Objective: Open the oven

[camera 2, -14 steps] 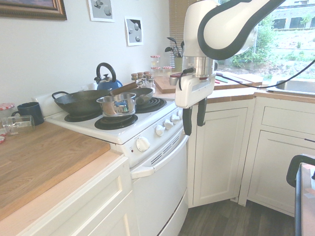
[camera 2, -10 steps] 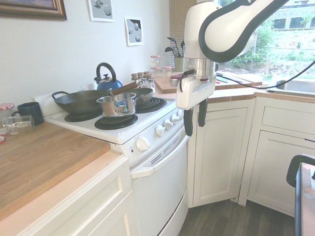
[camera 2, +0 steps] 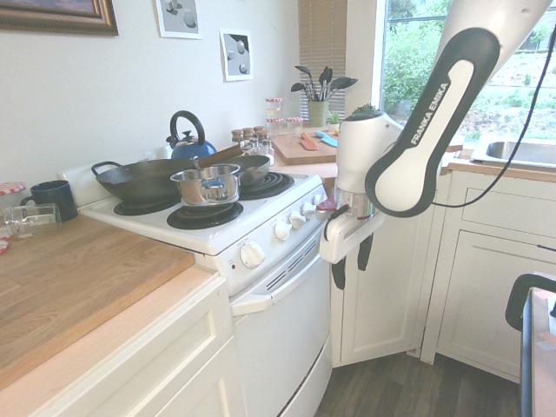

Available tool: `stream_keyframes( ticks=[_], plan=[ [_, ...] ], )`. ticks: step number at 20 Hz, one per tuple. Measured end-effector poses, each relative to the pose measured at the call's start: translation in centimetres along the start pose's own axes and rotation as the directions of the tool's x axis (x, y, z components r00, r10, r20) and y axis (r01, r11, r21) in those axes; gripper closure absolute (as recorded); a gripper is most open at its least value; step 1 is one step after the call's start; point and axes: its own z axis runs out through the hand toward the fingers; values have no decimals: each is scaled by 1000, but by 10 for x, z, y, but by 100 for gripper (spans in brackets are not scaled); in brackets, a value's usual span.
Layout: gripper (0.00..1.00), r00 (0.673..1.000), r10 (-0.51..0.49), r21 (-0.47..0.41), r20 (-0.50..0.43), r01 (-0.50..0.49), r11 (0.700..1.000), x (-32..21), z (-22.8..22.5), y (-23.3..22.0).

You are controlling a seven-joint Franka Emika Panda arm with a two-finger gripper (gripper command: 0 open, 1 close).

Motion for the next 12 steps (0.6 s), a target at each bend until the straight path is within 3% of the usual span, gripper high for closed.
stream_keyframes(
  ticks=[12],
  plan=[
    [0,995,-50,113,-92,60,992,72,34,-77]
  ],
)
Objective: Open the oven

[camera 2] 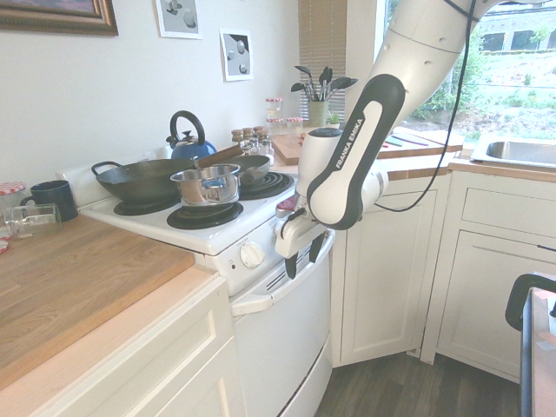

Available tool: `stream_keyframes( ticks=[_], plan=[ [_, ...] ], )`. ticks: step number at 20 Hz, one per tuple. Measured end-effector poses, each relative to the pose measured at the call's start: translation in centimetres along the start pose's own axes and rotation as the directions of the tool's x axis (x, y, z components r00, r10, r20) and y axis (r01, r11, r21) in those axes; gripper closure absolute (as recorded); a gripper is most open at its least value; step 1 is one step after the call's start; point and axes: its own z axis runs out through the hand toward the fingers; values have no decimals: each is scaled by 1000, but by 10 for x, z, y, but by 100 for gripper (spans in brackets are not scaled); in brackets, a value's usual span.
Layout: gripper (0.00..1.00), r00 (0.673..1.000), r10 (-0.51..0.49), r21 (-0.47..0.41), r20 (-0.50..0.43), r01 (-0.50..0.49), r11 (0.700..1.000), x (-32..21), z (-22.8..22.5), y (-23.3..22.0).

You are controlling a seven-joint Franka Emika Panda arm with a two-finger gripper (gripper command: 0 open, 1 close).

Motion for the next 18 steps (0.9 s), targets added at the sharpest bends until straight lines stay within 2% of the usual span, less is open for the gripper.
stream_keyframes(
  ticks=[6,10,13,18],
  plan=[
    [0,997,-71,23,14,71,997,3,26,-15],
    [0,996,-88,50,21,87,995,9,31,2],
    [0,995,-95,58,23,94,994,14,39,45],
    [0,974,-129,-39,185,139,990,-33,68,183]
  ],
)
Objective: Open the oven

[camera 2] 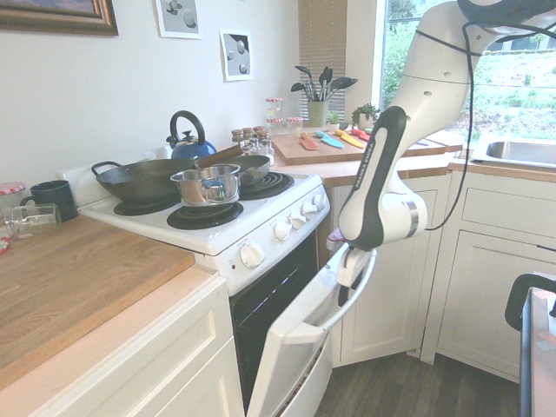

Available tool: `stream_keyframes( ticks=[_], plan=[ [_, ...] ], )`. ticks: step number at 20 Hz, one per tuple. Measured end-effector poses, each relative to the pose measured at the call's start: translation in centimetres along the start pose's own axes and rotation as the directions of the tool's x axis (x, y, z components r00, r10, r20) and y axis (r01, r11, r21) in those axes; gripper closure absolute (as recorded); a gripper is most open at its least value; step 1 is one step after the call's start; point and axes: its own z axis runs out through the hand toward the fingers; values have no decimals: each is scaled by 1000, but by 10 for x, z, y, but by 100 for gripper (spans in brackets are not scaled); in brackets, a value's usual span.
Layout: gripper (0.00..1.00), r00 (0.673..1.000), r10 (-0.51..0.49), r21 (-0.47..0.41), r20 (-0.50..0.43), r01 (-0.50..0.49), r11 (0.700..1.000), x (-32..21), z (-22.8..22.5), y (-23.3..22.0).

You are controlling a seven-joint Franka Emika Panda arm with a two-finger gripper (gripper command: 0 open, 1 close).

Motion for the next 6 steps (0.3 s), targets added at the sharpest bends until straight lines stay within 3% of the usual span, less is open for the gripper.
stream_keyframes(
  ticks=[3,6],
  plan=[
    [0,999,10,-34,31,-9,999,-23,4,57],
    [0,1000,-6,-23,5,6,1000,-19,-26,56]
  ],
)
